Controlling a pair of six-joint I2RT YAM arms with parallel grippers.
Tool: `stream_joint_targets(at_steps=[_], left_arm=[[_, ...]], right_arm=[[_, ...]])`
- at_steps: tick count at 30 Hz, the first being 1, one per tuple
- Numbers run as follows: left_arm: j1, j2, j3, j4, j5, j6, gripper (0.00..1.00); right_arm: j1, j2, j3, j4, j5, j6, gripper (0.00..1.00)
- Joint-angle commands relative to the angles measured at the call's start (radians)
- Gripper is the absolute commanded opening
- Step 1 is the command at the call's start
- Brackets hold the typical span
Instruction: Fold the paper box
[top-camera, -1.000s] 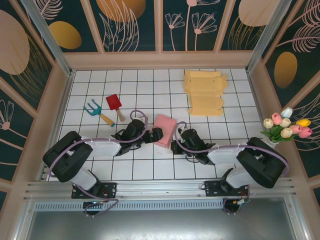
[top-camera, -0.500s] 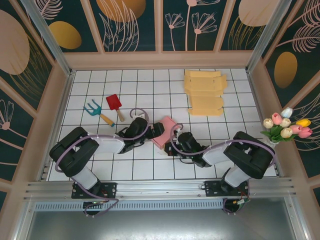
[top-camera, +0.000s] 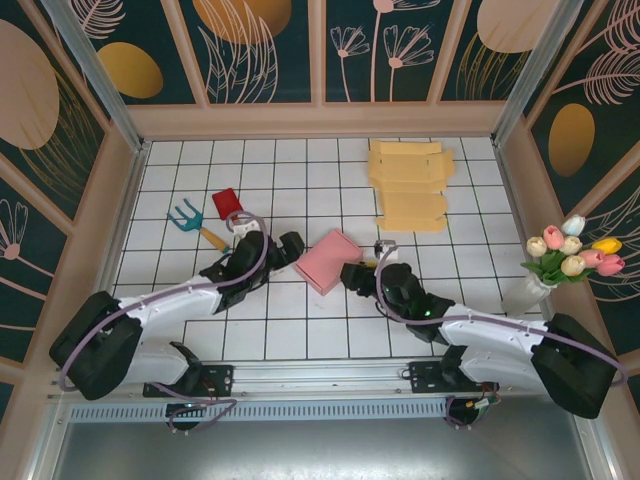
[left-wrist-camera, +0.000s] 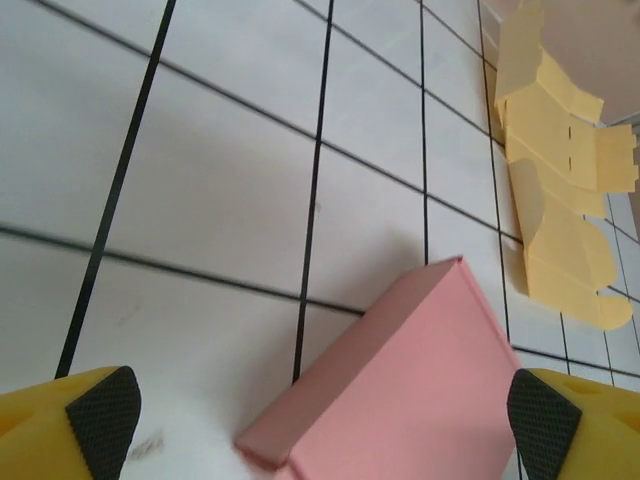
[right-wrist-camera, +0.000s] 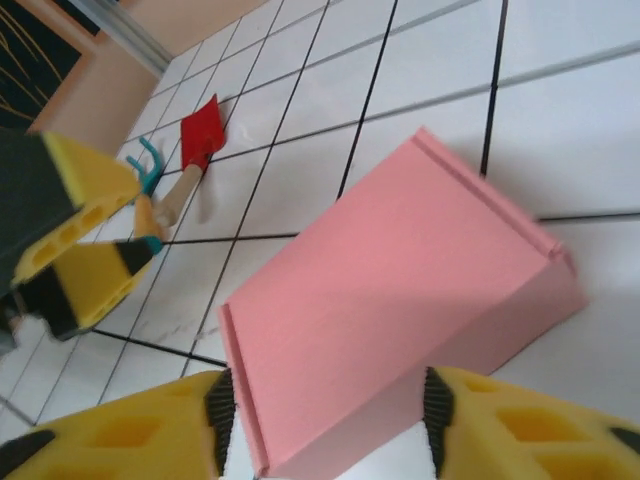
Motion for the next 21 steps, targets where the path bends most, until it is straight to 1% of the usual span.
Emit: stream_joint_targets(at_steps=[1,3,7,9,11,14,15,18,21], left_arm=[[-0.066,-0.007,-0.069,0.025,-0.033,-0.057,0.95],[-0.102,-0.003,-0.086,0.067,-0.017,-0.083,0.95],[-0.132,0.020,-0.098,0.124,0.017,-0.118,0.94],[-0.136,0.034,-0.101,0.145,0.035,-0.126,0.94],[-0.136,0.054,-0.096,0.162,0.051,-0.127,0.94],[-0.136,0.103,-0.068,0.173,0.081,-0.126,0.93],[-0.136,0.121,-0.061,0.182,0.093,-0.128,0.93],[-0.136,0.166,-0.048,0.203,0.105,-0.133,0.92],[-0.135,0.200,-0.033,0.206,0.104,-0.132,0.92]], right_arm=[[-0.044,0.029,0.102,-0.160,0.032,-0.176,0.75],[-0.098,0.075,0.146,-0.177,-0.020,-0.221,0.77],[-0.243,0.176,0.209,-0.162,-0.164,-0.252,0.77],[-0.305,0.250,0.249,-0.165,-0.231,-0.285,0.76],[-0.343,0.324,0.291,-0.178,-0.281,-0.313,0.73],[-0.353,0.414,0.335,-0.156,-0.361,-0.337,0.70],[-0.381,0.432,0.339,-0.142,-0.378,-0.339,0.70],[-0.386,0.459,0.343,-0.105,-0.400,-0.344,0.69],[-0.391,0.488,0.363,-0.110,-0.395,-0.352,0.69]])
